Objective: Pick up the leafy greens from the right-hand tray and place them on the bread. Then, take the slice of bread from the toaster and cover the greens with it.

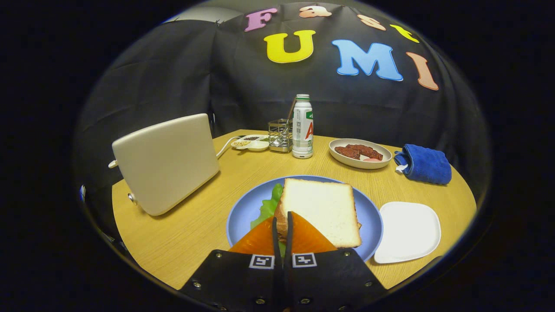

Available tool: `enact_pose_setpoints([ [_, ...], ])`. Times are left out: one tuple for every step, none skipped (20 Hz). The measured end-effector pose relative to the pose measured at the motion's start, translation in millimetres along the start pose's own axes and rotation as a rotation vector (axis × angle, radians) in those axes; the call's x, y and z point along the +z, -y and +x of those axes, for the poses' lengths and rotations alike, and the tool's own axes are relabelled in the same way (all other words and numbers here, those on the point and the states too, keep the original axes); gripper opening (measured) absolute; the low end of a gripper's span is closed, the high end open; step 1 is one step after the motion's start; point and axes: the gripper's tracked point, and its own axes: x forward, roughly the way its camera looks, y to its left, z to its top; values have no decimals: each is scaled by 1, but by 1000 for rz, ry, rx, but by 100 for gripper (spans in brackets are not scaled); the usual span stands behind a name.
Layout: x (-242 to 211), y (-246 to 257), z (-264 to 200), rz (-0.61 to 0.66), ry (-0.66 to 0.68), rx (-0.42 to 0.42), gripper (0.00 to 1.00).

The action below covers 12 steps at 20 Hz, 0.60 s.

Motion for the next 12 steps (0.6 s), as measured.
enact_pose_setpoints([
  [0,0,0,-6,6,-2,1],
  [1,-1,0,-10,9,-7,2],
  [1,0,-1,-10,14,-13,7],
  [3,-2,-3,0,21,-1,7],
  [-1,-6,-1,10,9,16,12],
  [0,-7,-1,17,11,14,27],
  [2,-5,-1,18,19,11,27],
  [3,-6,-2,15,24,10,27],
  [2,-6,-2,14,26,7,27],
  [2,-7,-3,17,25,9,27],
  [1,-8,-1,18,24,16,27],
  [2,-9,-2,17,25,16,33],
])
